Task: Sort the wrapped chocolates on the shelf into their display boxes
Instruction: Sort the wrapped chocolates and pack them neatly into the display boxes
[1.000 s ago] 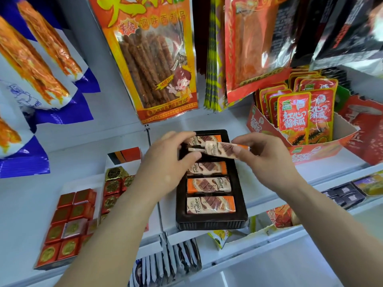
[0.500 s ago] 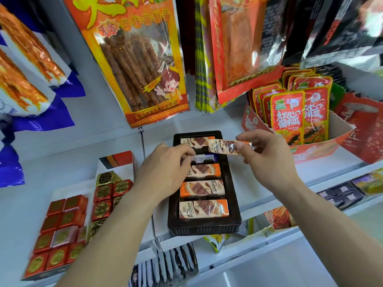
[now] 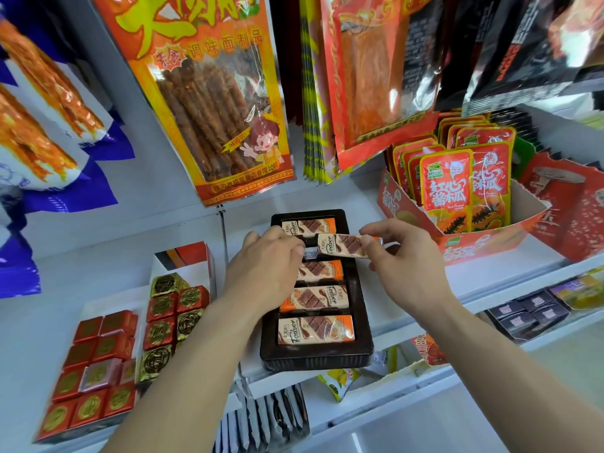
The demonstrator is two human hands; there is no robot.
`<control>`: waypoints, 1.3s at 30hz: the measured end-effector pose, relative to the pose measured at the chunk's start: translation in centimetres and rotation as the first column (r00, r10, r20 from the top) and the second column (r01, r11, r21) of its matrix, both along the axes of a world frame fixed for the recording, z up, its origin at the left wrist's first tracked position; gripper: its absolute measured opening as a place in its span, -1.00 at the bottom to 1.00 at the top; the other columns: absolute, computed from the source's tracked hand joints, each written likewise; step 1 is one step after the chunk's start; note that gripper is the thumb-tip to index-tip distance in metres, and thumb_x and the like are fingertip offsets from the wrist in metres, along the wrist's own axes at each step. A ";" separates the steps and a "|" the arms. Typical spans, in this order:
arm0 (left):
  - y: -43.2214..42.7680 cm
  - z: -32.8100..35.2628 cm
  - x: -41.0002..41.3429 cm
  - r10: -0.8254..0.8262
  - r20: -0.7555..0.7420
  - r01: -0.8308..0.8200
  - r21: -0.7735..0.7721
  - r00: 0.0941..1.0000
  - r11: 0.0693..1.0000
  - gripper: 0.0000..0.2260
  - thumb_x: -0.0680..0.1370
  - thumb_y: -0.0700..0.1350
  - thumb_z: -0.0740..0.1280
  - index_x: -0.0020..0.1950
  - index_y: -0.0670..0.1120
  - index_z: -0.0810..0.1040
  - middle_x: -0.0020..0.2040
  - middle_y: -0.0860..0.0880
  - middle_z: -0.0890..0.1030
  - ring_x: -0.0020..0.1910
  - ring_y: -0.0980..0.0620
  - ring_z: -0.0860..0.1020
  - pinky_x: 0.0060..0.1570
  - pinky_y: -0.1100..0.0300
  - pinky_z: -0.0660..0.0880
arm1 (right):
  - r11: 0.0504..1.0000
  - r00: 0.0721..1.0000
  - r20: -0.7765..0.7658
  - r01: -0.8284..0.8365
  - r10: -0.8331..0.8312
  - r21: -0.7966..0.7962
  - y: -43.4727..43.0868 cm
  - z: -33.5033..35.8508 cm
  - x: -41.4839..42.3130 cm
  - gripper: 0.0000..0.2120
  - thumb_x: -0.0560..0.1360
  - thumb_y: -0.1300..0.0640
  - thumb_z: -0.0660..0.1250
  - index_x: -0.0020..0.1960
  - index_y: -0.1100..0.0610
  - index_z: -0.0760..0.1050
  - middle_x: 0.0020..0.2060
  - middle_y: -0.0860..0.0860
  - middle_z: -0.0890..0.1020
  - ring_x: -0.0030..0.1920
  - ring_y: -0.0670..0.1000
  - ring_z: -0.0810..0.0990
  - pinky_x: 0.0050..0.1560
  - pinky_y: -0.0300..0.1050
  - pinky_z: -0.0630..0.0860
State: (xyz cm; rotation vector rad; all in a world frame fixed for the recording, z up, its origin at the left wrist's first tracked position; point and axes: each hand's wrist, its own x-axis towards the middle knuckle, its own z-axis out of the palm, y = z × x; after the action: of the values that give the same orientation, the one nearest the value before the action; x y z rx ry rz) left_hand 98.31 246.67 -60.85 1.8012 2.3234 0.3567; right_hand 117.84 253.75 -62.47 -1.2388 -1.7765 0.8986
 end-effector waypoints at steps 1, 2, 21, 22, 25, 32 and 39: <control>0.1 -0.1 0.1 0.013 0.006 -0.013 -0.004 1.000 1.000 -0.65 0.69 0.05 -0.02 0.29 0.14 0.52 0.15 0.13 0.43 0.13 0.02 0.29 0.08 0.06 0.40 | 1.000 1.000 0.005 0.003 -0.003 0.002 -0.1 0.0 0.0 -0.93 0.56 0.08 0.36 -0.04 -0.04 0.61 -0.21 -0.18 0.63 -0.22 -0.07 0.65 -0.26 -0.22 0.43; 0.2 -0.2 0.2 0.027 0.004 -0.027 0.001 1.000 1.000 -0.65 0.69 0.04 -0.02 0.31 0.13 0.51 0.17 0.12 0.43 0.15 0.01 0.30 0.09 0.07 0.40 | 1.000 1.000 0.012 0.009 -0.009 0.004 -0.1 -0.1 -0.1 -0.93 0.56 0.09 0.36 -0.04 -0.03 0.61 -0.22 -0.18 0.63 -0.23 -0.06 0.65 -0.26 -0.21 0.44; -0.1 -0.2 0.1 -0.006 -0.230 -0.002 -0.036 0.973 0.999 -0.60 0.66 0.12 0.00 0.47 0.14 0.34 0.28 0.08 0.32 0.25 -0.03 0.22 0.23 0.02 0.21 | 0.998 0.982 0.178 -0.055 0.062 -0.042 -1.4 0.0 -0.8 -0.88 0.56 0.07 0.32 0.04 -0.05 0.61 -0.14 -0.08 0.59 -0.20 -0.19 0.52 -0.33 -0.43 0.33; -0.4 -0.1 0.2 -0.009 -0.253 0.003 -0.022 0.967 1.000 -0.61 0.65 0.15 0.02 0.44 0.16 0.37 0.29 0.10 0.28 0.26 -0.02 0.19 0.24 0.01 0.18 | 0.998 0.979 0.190 -0.064 0.068 -0.028 -1.7 -0.1 -0.9 -0.90 0.56 0.05 0.33 0.06 -0.05 0.57 -0.09 -0.05 0.56 -0.18 -0.17 0.50 -0.31 -0.42 0.32; -1.4 0.1 0.5 -0.014 -0.288 0.010 -0.016 0.958 1.000 -0.62 0.61 0.22 0.08 0.38 0.18 0.42 0.42 0.12 0.14 0.38 -0.04 0.08 0.36 -0.06 0.08 | 0.993 0.974 0.194 -0.119 0.116 0.004 -2.7 -0.4 -1.2 -0.83 0.54 0.00 0.35 0.12 -0.06 0.48 0.04 -0.07 0.48 -0.06 -0.13 0.52 -0.13 -0.32 0.39; -2.9 0.1 -0.3 -0.016 -0.212 -0.002 -0.086 0.977 0.996 -0.52 0.56 0.36 0.05 0.45 0.27 0.31 0.41 0.15 0.15 0.40 0.00 0.08 0.38 -0.02 0.06 | 0.954 0.902 0.325 -0.300 0.285 -0.003 -3.5 -0.6 0.2 -0.69 0.62 -0.02 0.23 0.32 -0.08 0.55 0.21 -0.12 0.48 0.17 -0.12 0.50 0.07 -0.39 0.31; -2.4 0.2 -0.7 -0.037 -0.167 0.011 -0.157 0.985 0.988 -0.47 0.55 0.38 0.05 0.48 0.27 0.24 0.40 0.16 0.11 0.40 0.01 0.08 0.38 -0.01 0.05 | 0.951 0.889 0.369 -0.306 0.272 0.037 -3.9 -0.6 0.4 -0.68 0.62 -0.03 0.20 0.33 -0.07 0.53 0.19 -0.08 0.49 0.12 -0.07 0.53 0.05 -0.30 0.38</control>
State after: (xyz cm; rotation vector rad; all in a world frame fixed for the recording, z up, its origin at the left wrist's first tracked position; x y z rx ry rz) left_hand 97.60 244.28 -60.69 1.8465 2.3622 0.0171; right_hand 118.25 249.86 -63.06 -1.1492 -2.3185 0.7710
